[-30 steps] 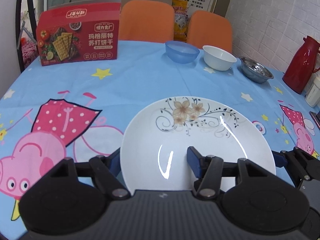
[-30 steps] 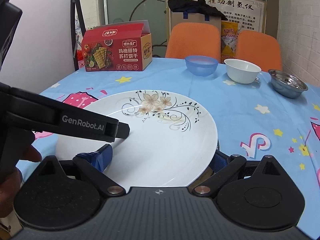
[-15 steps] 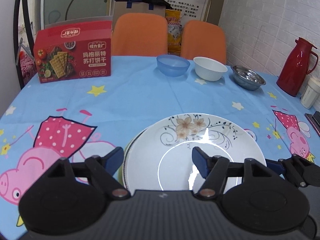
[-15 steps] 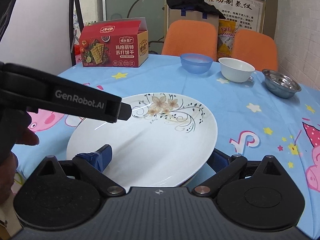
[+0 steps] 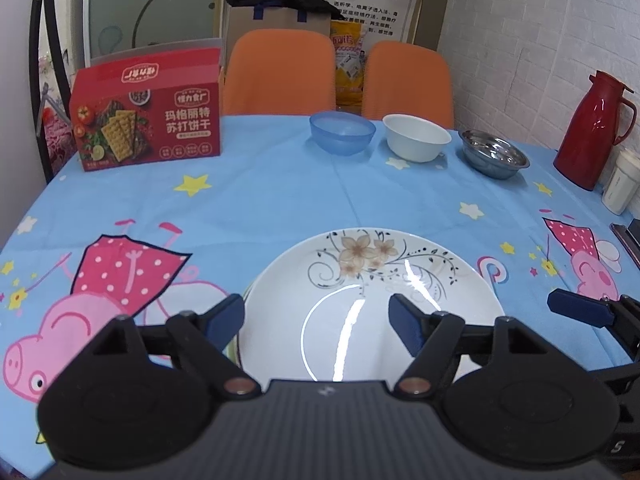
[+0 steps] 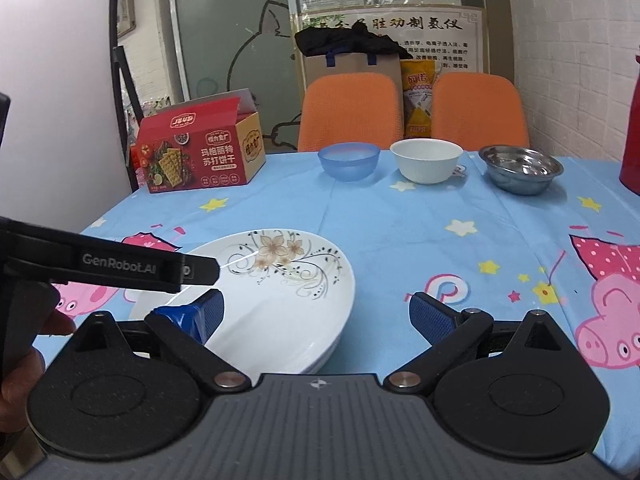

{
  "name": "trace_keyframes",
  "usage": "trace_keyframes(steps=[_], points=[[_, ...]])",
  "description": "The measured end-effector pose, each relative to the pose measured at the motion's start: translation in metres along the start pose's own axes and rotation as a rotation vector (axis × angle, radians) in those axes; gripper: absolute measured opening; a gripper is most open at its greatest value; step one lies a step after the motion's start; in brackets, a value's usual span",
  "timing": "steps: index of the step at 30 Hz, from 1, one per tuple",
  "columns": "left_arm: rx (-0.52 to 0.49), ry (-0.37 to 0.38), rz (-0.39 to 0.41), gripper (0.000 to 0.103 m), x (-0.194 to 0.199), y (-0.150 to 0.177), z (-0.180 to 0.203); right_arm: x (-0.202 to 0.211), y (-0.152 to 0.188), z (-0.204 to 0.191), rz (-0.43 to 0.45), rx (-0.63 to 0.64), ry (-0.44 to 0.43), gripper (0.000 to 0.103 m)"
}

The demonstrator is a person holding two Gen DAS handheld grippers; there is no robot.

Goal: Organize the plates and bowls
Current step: 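Open the left gripper and withdraw from the floral plate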

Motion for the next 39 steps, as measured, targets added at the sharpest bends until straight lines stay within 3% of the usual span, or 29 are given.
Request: trace_keyframes(steps=[11,19,39], points=[[0.022,-0.05,0.009,0.072,0.011,0.002,0.017,0.019,0.02,0.055,0.002,-0.175,0.035,0.087],[-0.028,-0.05,0.014,0.072,0.016,0.0,0.046,0.034,0.024,0.08,0.032,-0.212,0.035,0.087],[-0.154,-0.041,-0.068,0.072,-0.063,-0.053,0.118,-0.002,0.01,0.2,-0.031,-0.316,0.102,0.087]])
Point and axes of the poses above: each gripper's, at about its wrist camera, not at the fingertips, and x roughly against the way its jaws point, z to its right, y to its underside, the point moved 5 cm from there along -x, roughly the way its jaws point, and after that the axes turned 3 degrees about x, right-handed, at the moved point
